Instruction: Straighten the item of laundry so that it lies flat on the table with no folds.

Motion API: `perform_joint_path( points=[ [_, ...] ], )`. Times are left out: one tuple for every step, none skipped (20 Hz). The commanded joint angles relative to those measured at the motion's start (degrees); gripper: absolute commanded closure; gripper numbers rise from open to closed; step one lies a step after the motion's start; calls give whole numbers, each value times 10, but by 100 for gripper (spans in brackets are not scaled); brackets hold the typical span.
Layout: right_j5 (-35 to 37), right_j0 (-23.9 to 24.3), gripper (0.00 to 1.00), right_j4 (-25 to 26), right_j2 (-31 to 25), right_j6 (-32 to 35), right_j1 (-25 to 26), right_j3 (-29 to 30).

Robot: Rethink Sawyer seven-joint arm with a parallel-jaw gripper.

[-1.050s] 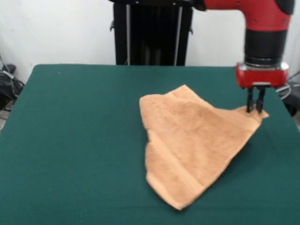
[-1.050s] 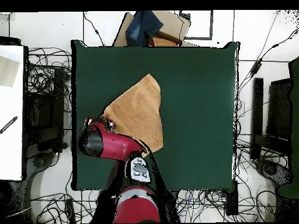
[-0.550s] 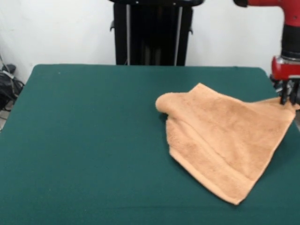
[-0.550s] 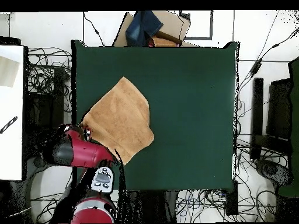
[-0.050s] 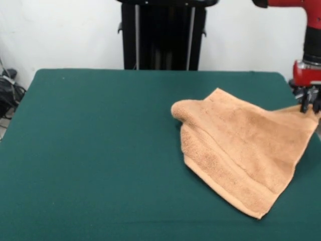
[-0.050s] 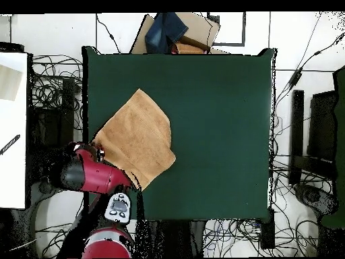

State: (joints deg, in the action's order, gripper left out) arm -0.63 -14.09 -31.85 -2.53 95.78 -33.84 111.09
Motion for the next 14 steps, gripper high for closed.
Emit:
perform_joint_path(
  points=[
    [-53,45,0,11,-50,152,22,-10],
    [-65,53,0,21,-58,153,23,-8],
    [-59,59,0,20,-66,155,20,-5],
    [-61,67,0,24,-76,157,20,-2],
    [-62,78,0,29,-89,159,19,2],
    [-63,77,0,28,-89,160,18,3],
    [-64,75,0,27,-89,162,17,5],
    [-63,75,0,24,-90,163,16,5],
    [-63,75,0,21,-91,164,16,6],
    [-64,76,0,20,-93,163,16,7],
    [-66,76,0,20,-94,164,17,7],
    [-67,77,0,19,-95,164,17,8],
    [-66,77,0,18,-94,163,17,8],
    [-65,77,0,18,-94,161,16,9]
  ],
)
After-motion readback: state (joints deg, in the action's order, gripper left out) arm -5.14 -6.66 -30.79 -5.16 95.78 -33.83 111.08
